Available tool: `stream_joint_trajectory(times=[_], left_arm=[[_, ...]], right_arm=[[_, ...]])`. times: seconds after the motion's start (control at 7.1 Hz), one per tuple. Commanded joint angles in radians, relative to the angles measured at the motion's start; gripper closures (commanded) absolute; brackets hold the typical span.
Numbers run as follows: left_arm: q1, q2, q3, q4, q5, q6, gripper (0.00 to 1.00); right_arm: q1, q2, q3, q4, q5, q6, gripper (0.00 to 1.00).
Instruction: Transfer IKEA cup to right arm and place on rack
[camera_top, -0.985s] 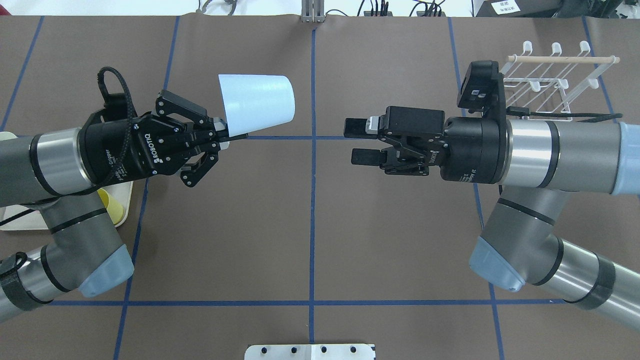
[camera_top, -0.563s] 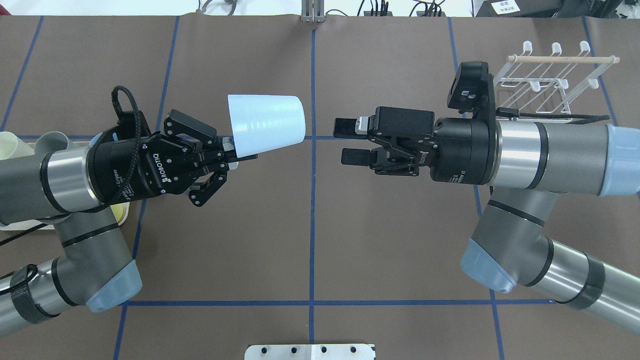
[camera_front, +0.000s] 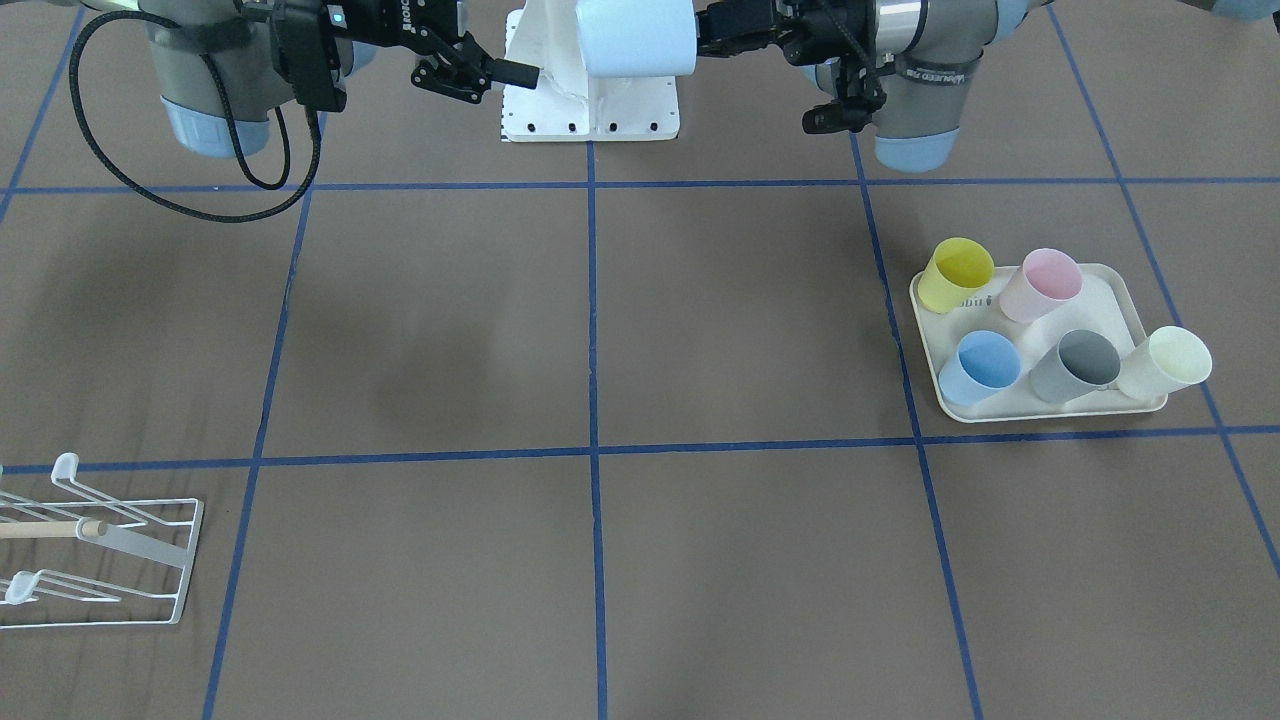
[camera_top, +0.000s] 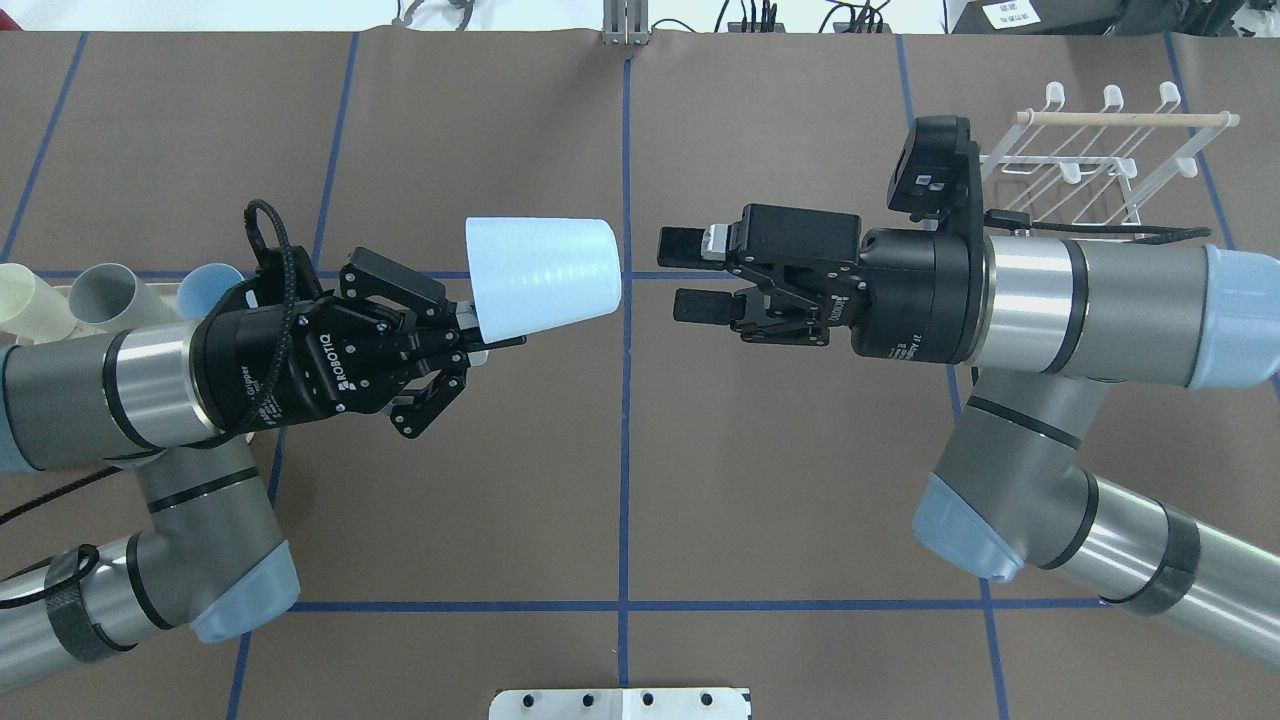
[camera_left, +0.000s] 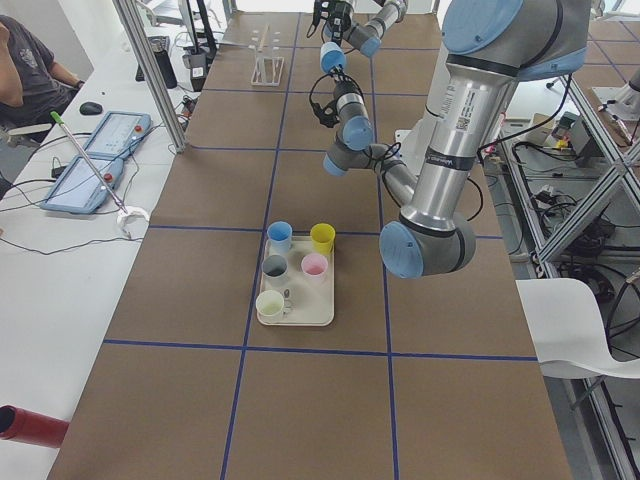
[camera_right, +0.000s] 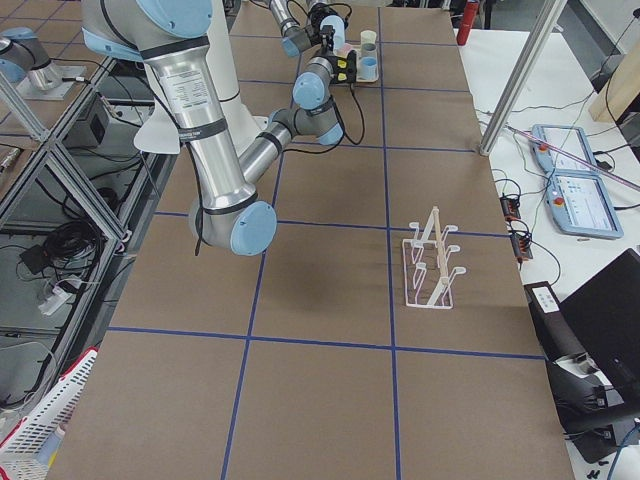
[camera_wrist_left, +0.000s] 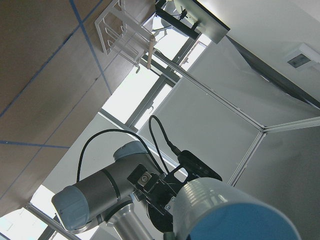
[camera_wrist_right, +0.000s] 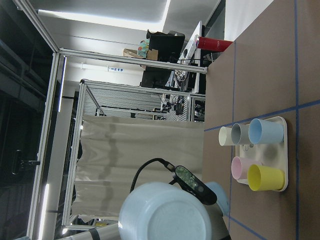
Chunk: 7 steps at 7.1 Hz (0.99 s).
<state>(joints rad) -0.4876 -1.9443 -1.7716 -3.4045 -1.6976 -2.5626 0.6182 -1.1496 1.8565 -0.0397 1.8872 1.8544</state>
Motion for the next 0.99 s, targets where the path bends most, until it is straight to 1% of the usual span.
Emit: stream_joint_trajectory(times=[0.0, 0.42, 0.84], left_arm=[[0.063, -0.019, 0.000, -0.021, 0.056, -0.001, 1.00], [0.063, -0.022, 0.006, -0.018, 0.056, -0.001, 1.00], [0.061, -0.025, 0.014, -0.018, 0.058, 0.001, 1.00]], right_arm=[[0.000, 0.007, -0.006, 0.000, -0.003, 0.000, 0.02], [0.002, 0.004, -0.006, 0.000, 0.003, 0.005, 0.02], [-0.031, 0.005, -0.008, 0.000, 0.004, 0.006, 0.01]])
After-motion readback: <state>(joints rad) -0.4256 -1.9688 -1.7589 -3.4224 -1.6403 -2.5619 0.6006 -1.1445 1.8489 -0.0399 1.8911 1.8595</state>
